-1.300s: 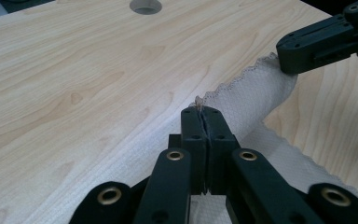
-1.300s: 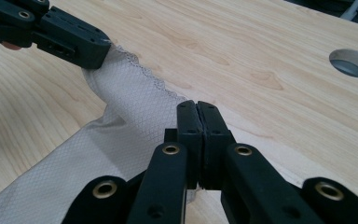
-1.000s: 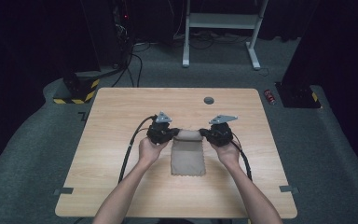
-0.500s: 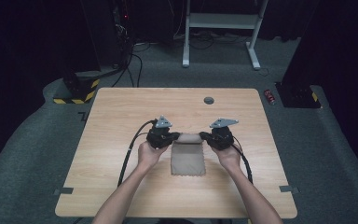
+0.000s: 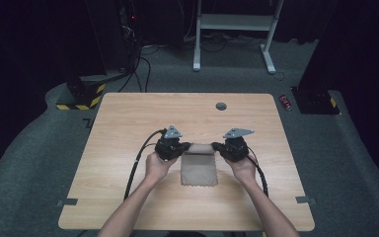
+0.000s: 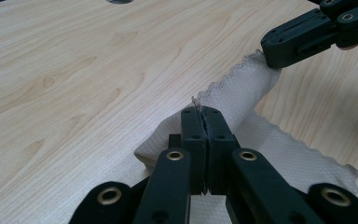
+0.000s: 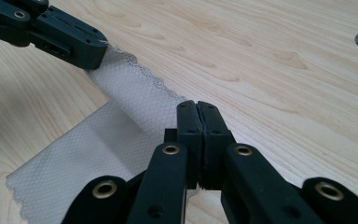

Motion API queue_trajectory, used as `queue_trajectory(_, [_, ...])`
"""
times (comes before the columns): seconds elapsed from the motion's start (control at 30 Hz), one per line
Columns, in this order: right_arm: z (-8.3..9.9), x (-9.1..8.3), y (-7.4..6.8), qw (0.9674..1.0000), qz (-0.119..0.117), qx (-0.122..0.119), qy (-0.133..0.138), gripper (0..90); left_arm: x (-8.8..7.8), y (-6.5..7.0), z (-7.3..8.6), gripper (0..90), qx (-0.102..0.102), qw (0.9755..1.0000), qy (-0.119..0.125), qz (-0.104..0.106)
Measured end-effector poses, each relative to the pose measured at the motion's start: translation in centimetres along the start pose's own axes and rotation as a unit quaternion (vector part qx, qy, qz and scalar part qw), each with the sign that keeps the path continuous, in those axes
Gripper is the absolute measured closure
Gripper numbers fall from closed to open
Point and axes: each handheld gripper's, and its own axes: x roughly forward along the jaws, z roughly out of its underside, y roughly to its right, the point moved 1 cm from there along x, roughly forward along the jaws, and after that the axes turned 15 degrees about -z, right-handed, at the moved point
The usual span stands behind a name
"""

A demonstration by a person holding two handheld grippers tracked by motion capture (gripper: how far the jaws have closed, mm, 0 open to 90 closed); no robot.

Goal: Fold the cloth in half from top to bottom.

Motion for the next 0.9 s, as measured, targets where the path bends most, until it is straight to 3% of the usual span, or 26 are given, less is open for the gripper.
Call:
queue_trajectory(0.37, [0.9,0.0,-0.6,0.9999,-0.010,-0.002,-0.003,88.7,-0.3,0.6,1.2,88.7,0.009,0.9999,-0.003,0.004])
queue_trajectory(0.9, [2.4,-0.1,-1.1,0.9997,-0.022,0.003,-0.006,88.7,-0.6,1.5,2.5,88.7,0.002,0.9999,-0.004,0.015])
